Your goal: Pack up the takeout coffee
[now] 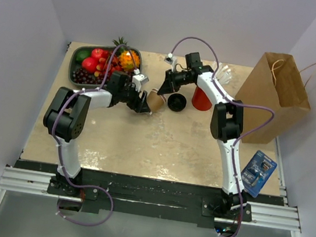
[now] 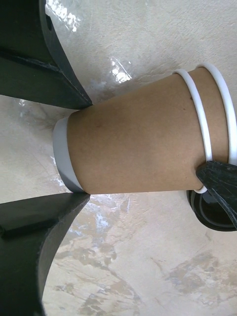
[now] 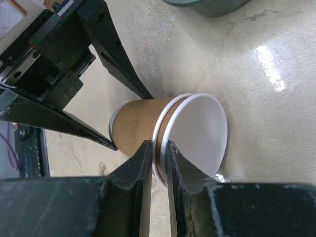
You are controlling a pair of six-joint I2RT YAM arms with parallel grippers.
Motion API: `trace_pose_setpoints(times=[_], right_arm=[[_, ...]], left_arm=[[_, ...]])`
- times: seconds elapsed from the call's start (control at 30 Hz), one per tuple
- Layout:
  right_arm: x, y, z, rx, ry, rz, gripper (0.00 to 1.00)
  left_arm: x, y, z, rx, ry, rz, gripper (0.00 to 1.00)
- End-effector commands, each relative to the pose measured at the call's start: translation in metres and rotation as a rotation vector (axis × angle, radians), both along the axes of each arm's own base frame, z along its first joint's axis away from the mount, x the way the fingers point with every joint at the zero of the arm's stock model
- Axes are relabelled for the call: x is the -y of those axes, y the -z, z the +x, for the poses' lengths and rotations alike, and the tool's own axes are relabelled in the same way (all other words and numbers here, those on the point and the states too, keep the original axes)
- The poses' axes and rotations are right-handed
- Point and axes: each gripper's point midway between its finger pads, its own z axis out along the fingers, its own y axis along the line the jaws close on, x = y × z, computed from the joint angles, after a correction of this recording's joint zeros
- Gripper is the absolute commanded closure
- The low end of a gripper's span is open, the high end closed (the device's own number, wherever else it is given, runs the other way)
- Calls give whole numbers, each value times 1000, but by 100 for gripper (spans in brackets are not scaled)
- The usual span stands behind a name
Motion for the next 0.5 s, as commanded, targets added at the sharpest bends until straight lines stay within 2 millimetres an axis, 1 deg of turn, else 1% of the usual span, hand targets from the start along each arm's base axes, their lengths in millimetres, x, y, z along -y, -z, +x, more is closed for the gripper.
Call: trace_pose_setpoints(times=[0.0, 0.03, 0.07, 0.17, 0.23, 0.27, 0.33, 0.37, 0.4, 0.47], right_arm=[[-1, -20, -9, -23, -2, 30, 100], [0, -19, -10, -29, -1, 30, 100], [0, -21, -11, -36, 4, 29, 96], [0, -22, -13, -61, 14, 36, 80], [-1, -26, -15, -75, 12, 52, 79], [-2, -27, -17, -91, 13, 59, 80], [-3, -29, -18, -101, 13, 75, 80], [-4, -32, -21, -127, 11, 91, 78], [-6, -34, -21, -131, 7, 103, 73], [-8, -37, -26, -164, -6, 131, 67]], left_arm=[[-10, -13, 5, 144, 56, 49, 59], [-11, -14, 5, 167, 69, 55, 60], [-12, -15, 2, 179, 76, 59, 61], [-12, -22, 1, 225, 93, 61, 63], [-13, -22, 0, 239, 104, 67, 66], [-13, -21, -2, 237, 106, 69, 67], [-15, -20, -3, 242, 109, 76, 68], [-15, -19, -4, 241, 109, 77, 69], [-16, -18, -5, 235, 108, 78, 69], [-16, -19, -5, 238, 109, 79, 71]])
